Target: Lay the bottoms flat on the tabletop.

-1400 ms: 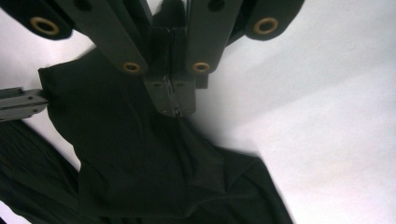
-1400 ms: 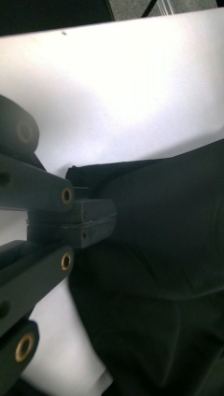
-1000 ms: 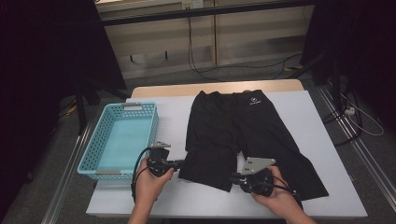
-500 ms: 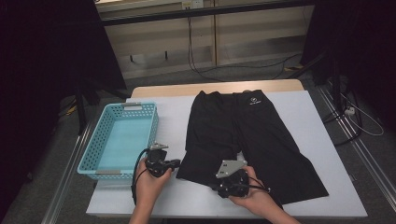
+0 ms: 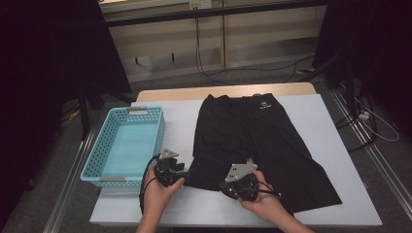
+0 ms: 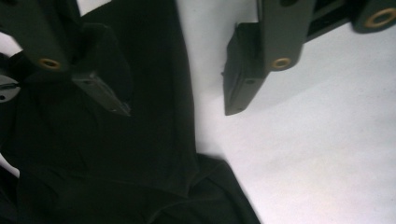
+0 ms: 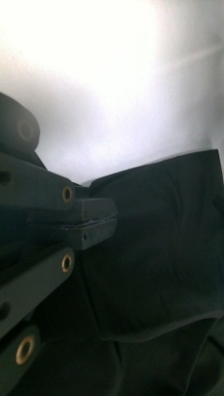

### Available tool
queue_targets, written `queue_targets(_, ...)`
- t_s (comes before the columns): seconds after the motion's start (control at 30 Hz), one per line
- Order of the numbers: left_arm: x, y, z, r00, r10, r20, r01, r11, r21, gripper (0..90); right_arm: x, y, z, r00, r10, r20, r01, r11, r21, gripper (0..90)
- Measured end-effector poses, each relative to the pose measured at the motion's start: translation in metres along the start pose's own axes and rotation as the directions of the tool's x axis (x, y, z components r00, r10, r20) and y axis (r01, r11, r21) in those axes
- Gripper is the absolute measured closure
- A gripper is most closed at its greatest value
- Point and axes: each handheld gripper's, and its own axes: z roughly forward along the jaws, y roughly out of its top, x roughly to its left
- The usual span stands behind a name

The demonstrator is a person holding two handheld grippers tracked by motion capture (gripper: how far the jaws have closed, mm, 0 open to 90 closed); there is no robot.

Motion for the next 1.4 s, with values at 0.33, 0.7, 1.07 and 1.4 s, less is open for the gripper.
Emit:
queue_targets(0.33,-0.006,0.008,0.014,0.9983,-0.001,0.059,0.0,0.9999,0.014,65.2,0.0,-0.009,-0.016,0.9988,0.011,-0.048,-0.009,0.999,0.031,90.0)
queue_targets(0.7,-0.012,0.01,0.015,0.9992,-0.019,0.035,0.016,0.9974,0.07,90.0,0.0,-0.009,-0.019,0.9996,-0.009,-0.026,0.01,0.999,0.034,90.0)
queue_targets(1.07,-0.005,0.009,-0.021,0.9982,-0.058,0.014,0.057,0.9982,0.017,90.0,-0.005,0.0,-0.022,0.9946,0.022,-0.101,-0.024,1.0,-0.015,90.0)
queue_targets(1.4,0.001,0.002,0.006,0.9987,-0.036,-0.037,0.037,0.9984,0.043,89.9,0.006,0.009,-0.003,0.9982,-0.05,-0.031,0.049,0.998,-0.04,64.5)
